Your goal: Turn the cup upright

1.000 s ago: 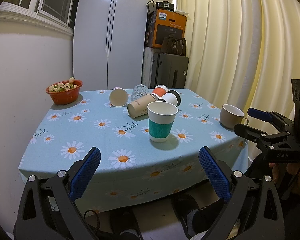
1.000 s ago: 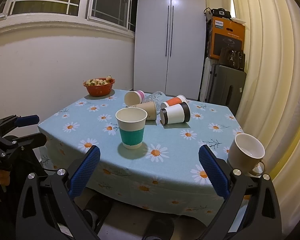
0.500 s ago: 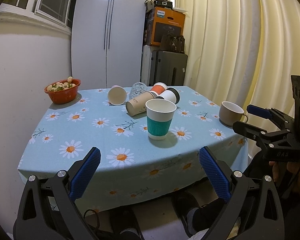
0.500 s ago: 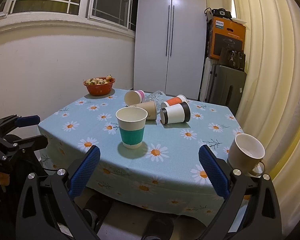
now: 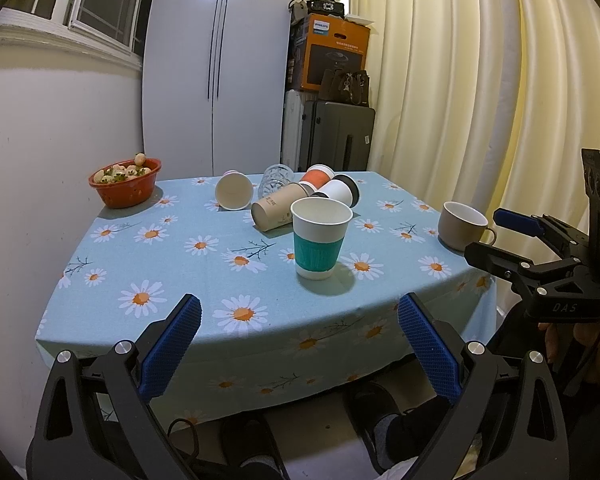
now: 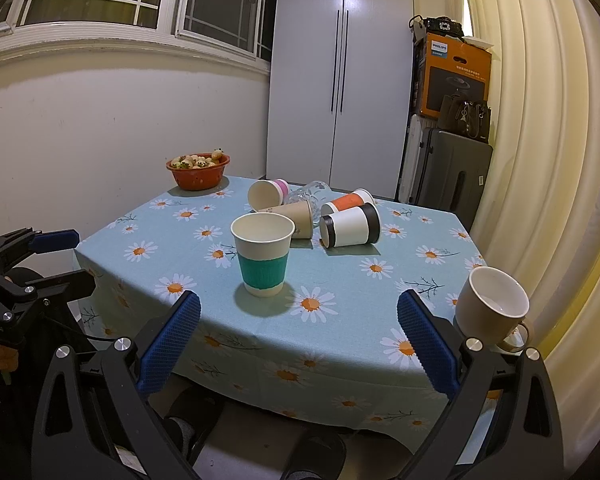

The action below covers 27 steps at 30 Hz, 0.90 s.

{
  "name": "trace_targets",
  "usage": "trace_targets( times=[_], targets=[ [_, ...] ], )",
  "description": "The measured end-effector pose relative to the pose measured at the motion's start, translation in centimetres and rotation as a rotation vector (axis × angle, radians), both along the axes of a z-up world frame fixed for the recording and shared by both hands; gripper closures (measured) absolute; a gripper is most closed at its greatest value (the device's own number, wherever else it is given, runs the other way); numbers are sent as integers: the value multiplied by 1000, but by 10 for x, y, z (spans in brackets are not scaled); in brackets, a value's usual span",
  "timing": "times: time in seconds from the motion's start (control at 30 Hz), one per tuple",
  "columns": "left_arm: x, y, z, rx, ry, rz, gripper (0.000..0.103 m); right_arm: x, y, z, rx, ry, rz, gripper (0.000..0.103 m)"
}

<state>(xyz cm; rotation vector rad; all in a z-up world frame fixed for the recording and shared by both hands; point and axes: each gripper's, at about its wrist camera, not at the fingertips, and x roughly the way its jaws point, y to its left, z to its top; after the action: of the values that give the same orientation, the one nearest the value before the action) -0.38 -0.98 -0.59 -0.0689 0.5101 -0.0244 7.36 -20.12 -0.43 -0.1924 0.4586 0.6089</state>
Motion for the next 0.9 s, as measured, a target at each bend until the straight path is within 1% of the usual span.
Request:
trace_targets(
  times=[0.9],
  targets=[
    [0, -1, 0, 2, 0, 0, 7, 0, -2, 0, -3, 2, 0, 5]
  ],
)
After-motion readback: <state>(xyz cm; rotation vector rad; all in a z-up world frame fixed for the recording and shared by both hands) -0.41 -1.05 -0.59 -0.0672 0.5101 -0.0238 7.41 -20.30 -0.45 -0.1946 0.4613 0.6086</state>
